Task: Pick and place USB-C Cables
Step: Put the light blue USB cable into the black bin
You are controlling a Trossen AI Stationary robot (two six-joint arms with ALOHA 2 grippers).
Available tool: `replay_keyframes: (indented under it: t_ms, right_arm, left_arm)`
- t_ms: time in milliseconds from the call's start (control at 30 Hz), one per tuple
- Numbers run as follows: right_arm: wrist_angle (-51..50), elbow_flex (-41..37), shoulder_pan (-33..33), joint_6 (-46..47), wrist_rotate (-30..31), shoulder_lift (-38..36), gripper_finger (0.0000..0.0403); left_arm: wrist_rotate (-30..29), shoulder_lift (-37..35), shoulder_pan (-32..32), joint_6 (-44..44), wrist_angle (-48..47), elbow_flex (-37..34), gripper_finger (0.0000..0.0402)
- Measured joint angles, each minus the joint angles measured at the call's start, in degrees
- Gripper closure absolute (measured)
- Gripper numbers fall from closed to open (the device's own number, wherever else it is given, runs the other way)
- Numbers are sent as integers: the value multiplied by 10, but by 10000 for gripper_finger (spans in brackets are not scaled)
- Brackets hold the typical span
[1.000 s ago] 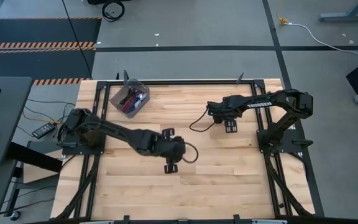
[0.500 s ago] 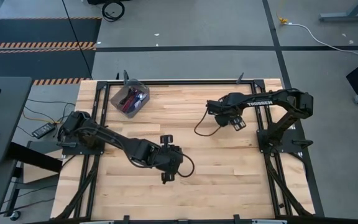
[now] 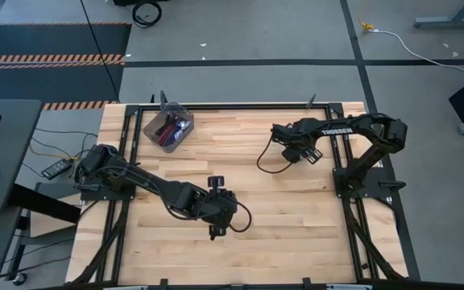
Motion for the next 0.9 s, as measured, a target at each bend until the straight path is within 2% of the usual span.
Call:
replay_keyframes:
  t_ms: [267,467,600,800,900]
  right_arm:
    - [35,-41,-34,-39,-2,0,192]
    - [131,-81,-43,-46,12,-2,204]
    - [133,-84,-33,-24,20,-1,248]
    - [123,-72,0,90,11,1,372]
    - [116,-67,23,148,7,1,381]
  left_arm:
    - [-3,9,0,2,-1,0,230]
    - [-4,16,1,4,5,0,230]
    - [-4,18,2,5,5,0,230]
    - [-5,18,2,5,4,0,230]
    - [-6,18,2,5,-1,0,230]
